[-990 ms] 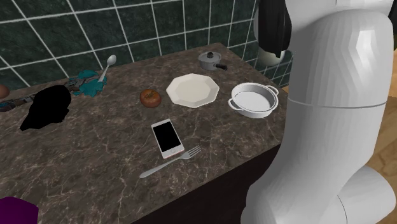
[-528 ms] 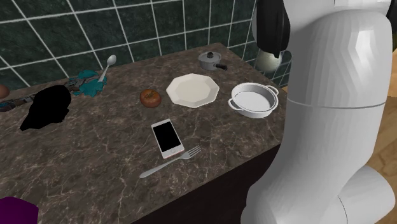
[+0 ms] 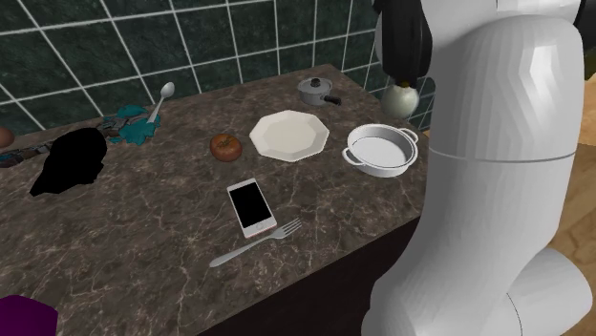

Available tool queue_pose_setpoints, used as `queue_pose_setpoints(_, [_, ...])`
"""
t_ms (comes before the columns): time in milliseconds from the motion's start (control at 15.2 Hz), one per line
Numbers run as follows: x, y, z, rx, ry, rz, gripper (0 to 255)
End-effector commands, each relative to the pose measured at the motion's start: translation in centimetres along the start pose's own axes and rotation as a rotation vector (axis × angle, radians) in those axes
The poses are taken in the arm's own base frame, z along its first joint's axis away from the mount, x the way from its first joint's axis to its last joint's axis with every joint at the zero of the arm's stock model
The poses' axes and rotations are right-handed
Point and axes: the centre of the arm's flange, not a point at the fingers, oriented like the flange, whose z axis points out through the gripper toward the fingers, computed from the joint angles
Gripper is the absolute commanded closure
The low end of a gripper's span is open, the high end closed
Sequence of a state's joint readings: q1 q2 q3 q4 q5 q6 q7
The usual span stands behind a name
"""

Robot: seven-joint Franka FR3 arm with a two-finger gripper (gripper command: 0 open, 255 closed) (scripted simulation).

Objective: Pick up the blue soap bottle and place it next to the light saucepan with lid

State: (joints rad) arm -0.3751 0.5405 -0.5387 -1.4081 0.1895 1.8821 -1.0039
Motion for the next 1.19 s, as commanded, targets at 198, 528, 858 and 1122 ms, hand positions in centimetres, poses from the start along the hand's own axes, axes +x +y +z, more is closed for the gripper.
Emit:
queue_pose_setpoints(198, [0.2,-0.2,2.5,-0.001,0.001,0.0,255])
queue_pose_setpoints(528, [0.2,-0.2,2.5,-0.001,0.001,0.0,255])
queue_pose_setpoints(858, [0.2,-0.2,2.5,-0.001,0.001,0.0,0])
queue_pose_setpoints(1122, [0.2,-0.2,2.5,-0.001,0.001,0.0,0])
